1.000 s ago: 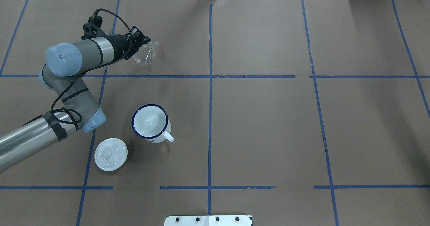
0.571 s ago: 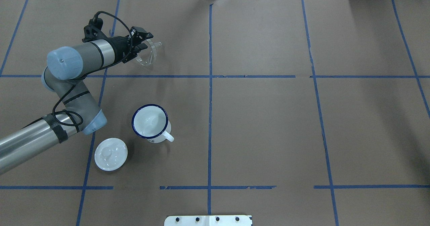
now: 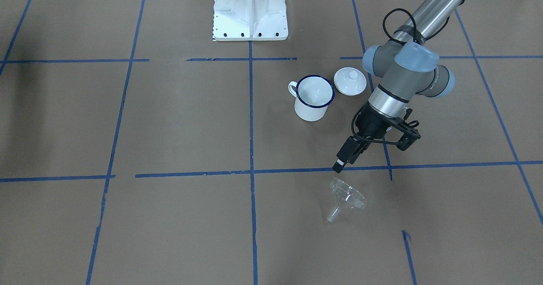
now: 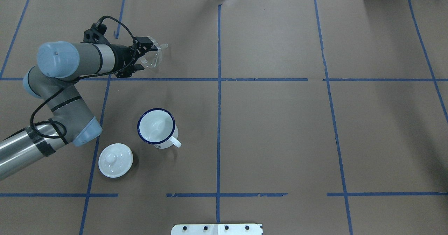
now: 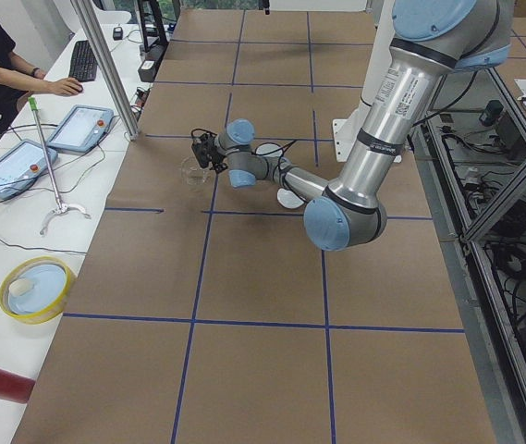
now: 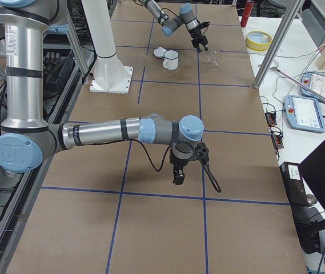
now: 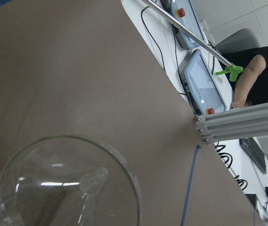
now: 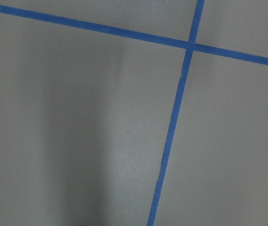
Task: Remove funnel from cup
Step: 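Carry the funnel farther from the robot and set it on the table, then move the left gripper to the white lid and grasp its knob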
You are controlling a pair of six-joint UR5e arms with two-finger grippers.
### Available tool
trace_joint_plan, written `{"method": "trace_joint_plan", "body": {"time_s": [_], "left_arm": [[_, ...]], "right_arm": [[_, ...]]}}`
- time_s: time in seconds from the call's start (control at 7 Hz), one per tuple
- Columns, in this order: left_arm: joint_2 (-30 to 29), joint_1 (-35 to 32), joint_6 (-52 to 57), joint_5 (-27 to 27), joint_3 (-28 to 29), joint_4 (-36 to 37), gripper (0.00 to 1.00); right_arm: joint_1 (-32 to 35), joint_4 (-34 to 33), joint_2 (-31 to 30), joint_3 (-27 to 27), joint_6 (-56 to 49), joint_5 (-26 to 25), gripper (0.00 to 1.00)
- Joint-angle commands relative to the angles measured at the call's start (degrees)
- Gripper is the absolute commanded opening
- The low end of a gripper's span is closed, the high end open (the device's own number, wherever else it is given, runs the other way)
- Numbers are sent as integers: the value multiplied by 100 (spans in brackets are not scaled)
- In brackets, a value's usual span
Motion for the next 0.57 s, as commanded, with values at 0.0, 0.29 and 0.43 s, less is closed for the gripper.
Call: {"method": "trace_joint_plan", "body": {"time_s": [0.0,0.29,0.43], "left_arm": [[578,-9,1176,-291,-2153,3566,91],[1779,314,973,-783,-3110,3708,90],[1898,830,197,-705,-3157,3707,90]], "right_arm": [[0,0,0,0,-2,0,100],[0,0,0,0,6,0,100],[0,0,0,0,6,0,100]]}}
